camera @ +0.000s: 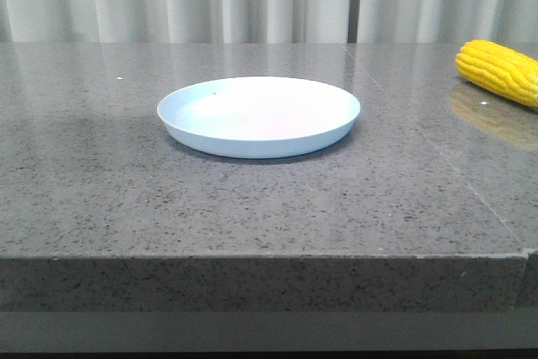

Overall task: Place corn on plate with both arms
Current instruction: 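Lower the plate onto the table, open and withdraw the left gripper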

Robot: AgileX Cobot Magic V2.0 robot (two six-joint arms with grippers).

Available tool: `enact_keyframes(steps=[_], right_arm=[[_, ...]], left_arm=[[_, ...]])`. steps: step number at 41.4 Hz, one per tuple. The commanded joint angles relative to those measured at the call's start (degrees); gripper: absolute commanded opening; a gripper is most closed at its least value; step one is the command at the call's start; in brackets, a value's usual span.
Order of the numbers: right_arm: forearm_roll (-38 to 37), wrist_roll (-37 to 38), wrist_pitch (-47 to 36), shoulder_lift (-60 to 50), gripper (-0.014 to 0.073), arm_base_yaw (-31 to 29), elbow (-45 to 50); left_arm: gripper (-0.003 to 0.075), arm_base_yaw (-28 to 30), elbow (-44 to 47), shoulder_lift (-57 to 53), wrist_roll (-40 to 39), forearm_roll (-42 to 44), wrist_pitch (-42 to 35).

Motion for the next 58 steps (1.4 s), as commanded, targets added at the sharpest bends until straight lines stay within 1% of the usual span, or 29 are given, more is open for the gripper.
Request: enact_keyframes(steps=[1, 13, 19, 27, 32, 39, 58], right_arm=[[-0.6, -0.5, -3.4, -0.1, 0.0663, -0.2, -1.9], [-0.6, -0.5, -3.4, -0.1, 0.0663, -0.2, -1.9], [-0.6, -0.5, -3.4, -0.1, 0.0663, -0.2, -1.9], [-0.6, -0.5, -3.4, -0.1, 0.0663, -0.2, -1.9], [-0.6, -0.5, -3.4, -0.1, 0.0663, -0.2, -1.9], [-0.6, -0.5, -3.5, -0.1, 0.0662, -0.2, -1.9], [-0.6, -0.5, -3.4, -0.1, 0.0662, -0.2, -1.9]], left_arm=[[0.0501, -0.6, 3.3, -8.1, -1.0, 0.4, -5.2], [0.0501, -0.6, 19.8, -27.8, -2.5, 0.3, -11.0], [0.0501, -0.6, 26.5, -37.2, -3.5, 0.2, -12.0], [0.0500, -0.6, 32.8, -45.2, -3.5, 0.2, -12.0], [0.0500, -0.6, 34.9, -47.4, -3.5, 0.2, -11.8], [0.0499, -0.6, 36.2, -47.6, -3.5, 0.2, -11.7], [0.0491, -0.6, 36.3, -47.6, -3.5, 0.2, -11.7]])
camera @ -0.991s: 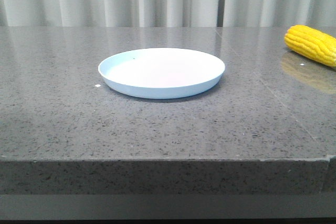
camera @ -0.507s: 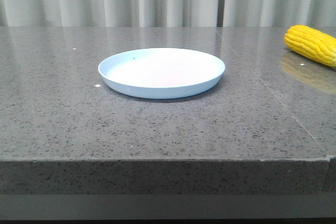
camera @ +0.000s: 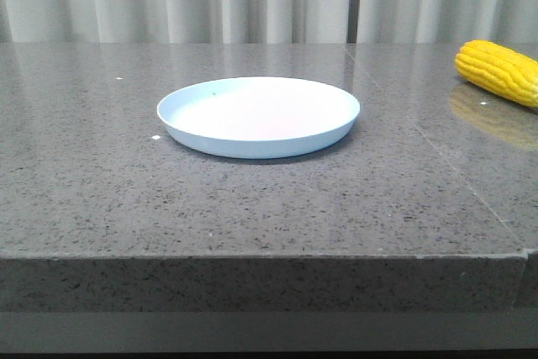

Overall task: Place corn on plate with both arms
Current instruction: 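Lower the plate onto the table, open and withdraw the left gripper, then lower the right gripper over the yellow corn cob and grasp it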

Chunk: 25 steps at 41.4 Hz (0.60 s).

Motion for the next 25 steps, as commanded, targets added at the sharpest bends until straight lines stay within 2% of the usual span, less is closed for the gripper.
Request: enact_keyframes(steps=[1, 25], right_arm=[[-0.6, -0.5, -3.4, -0.1, 0.0662, -0.2, -1.9], [-0.3, -0.5, -4.8, 0.4, 0.0662, -0.2, -1.9]], left_arm=[[0.0491, -0.3, -1.5, 0.3, -0.7, 0.0, -4.3], [0.0491, -0.3, -1.5, 0.3, -0.7, 0.0, -4.3]])
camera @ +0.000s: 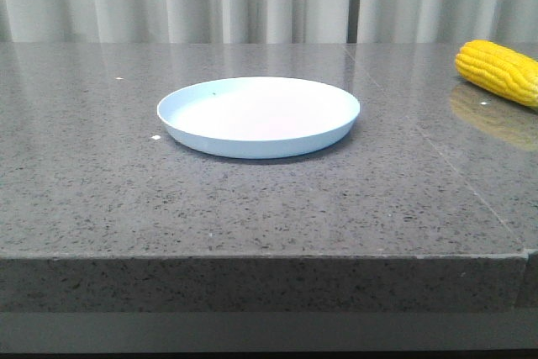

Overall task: Place corn on plate with both arms
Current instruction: 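Lower the right gripper over the yellow corn cob and grasp it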

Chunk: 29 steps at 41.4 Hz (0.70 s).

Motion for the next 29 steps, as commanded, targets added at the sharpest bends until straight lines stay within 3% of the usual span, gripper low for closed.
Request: enact_keyframes(steps=[1, 12, 29], right_arm=[[-0.2, -0.5, -4.5, 0.0, 0.0662, -0.2, -1.9], [-0.2, -0.5, 1.8, 3.1, 0.0647, -0.3, -8.1], [-0.3, -0.5, 9.7, 21.4, 0.0647, -0.4, -27.2]], left_arm=[[0.0491, -0.3, -1.5, 0.3, -0.7, 0.0, -4.3], [0.0491, -0.3, -1.5, 0.3, -0.7, 0.0, -4.3], [0.0491, -0.3, -1.5, 0.3, -0.7, 0.0, -4.3]])
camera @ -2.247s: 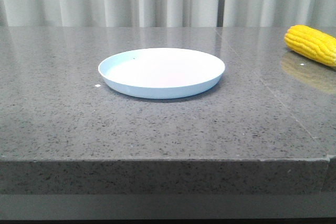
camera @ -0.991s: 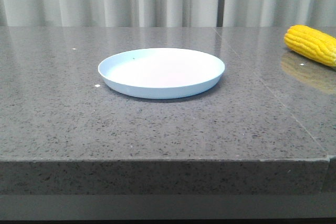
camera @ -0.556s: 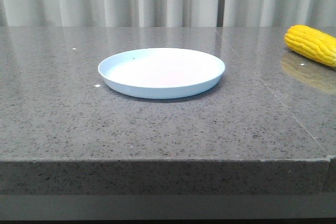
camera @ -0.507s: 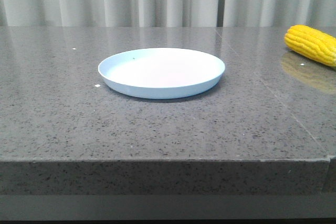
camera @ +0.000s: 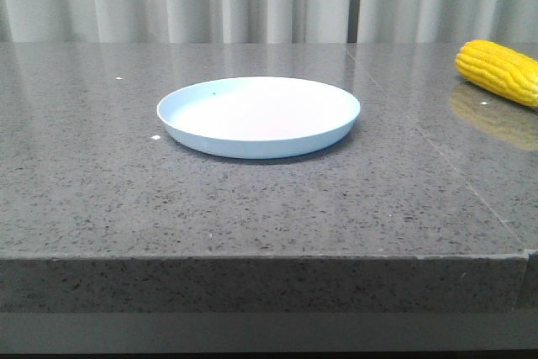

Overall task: Place corn on plate with both arms
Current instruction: 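Lower the right gripper over the yellow corn cob and grasp it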

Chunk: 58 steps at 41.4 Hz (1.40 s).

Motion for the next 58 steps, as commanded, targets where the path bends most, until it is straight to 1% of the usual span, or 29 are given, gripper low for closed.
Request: enact_keyframes(steps=[1, 12, 21, 37, 51, 54, 58], right_arm=[[-0.3, -0.5, -0.6, 4.0, 0.0647, -0.5, -6.4], [-0.3, -0.5, 3.8, 17.4, 0.0647, -2.9, -19.2], [-1.1, -0.5, 3.2, 27.0, 0.0647, -3.0, -25.4], [-1.1, -0.5, -3.0, 39.0, 0.0647, -2.9, -29.4], [-1.0, -0.5, -3.8, 42.2, 0.0643, -2.9, -30.3], [-0.9, -0.5, -3.2, 42.2, 0.0589, -2.9, -30.4], [-0.4, -0.5, -1.2, 42.2, 0.0413, -2.9, -30.4]], left_arm=[[0.0491, -0.3, -1.5, 0.3, -0.7, 0.0, -4.3], [0.0491, -0.3, -1.5, 0.3, -0.7, 0.0, -4.3], [0.0491, -0.3, -1.5, 0.3, -0.7, 0.0, -4.3], [0.0491, -0.3, -1.5, 0.3, -0.7, 0.0, -4.3], [0.0491, -0.3, -1.5, 0.3, -0.7, 0.0, -4.3], [0.0491, -0.3, -1.5, 0.3, -0.7, 0.0, -4.3], [0.0491, -0.3, -1.5, 0.3, -0.7, 0.0, -4.3]])
